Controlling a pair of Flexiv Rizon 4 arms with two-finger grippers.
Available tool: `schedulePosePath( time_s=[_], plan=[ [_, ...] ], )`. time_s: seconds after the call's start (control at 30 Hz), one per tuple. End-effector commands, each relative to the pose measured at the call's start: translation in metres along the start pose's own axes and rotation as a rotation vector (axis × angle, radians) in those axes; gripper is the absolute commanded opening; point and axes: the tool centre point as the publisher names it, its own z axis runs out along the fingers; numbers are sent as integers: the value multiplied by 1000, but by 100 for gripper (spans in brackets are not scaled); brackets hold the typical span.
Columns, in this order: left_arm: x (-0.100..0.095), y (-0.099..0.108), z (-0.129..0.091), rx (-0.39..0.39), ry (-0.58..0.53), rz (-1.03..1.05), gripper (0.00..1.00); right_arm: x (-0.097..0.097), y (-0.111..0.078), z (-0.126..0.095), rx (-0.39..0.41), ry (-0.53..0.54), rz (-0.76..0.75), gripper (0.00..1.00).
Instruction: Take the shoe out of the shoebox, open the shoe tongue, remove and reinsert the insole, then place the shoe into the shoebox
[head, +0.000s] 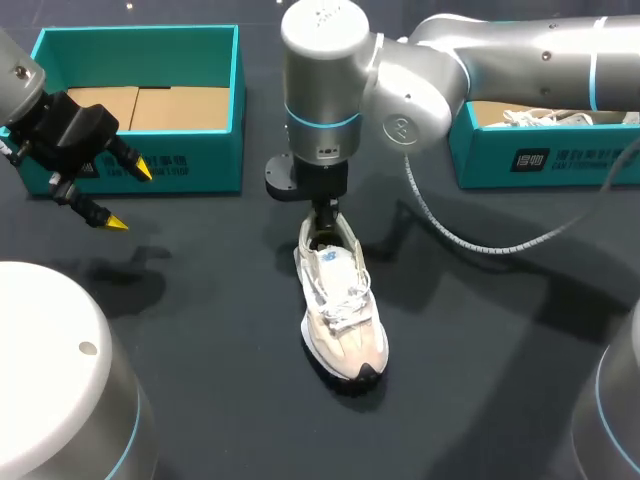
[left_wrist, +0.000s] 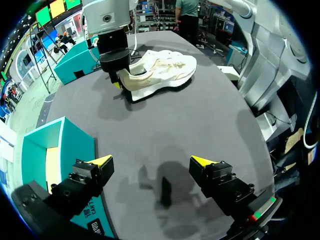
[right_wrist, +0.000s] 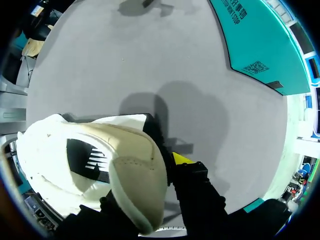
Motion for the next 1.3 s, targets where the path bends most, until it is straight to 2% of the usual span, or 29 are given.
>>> schedulePosePath(
  time_s=[0.03,0.37,0.77,1.3],
  plan=[
    [0,0,0,-3,1,0,100,10,-8,-22,1,-37,5,0],
    [0,0,0,-3,1,0,100,-1,-29,-72,24,-73,39,0],
    [0,0,0,-3,1,0,100,-19,-55,-138,-24,-95,72,0],
    [0,0,0,-3,1,0,100,-22,-56,-142,-17,-100,78,0]
  ],
)
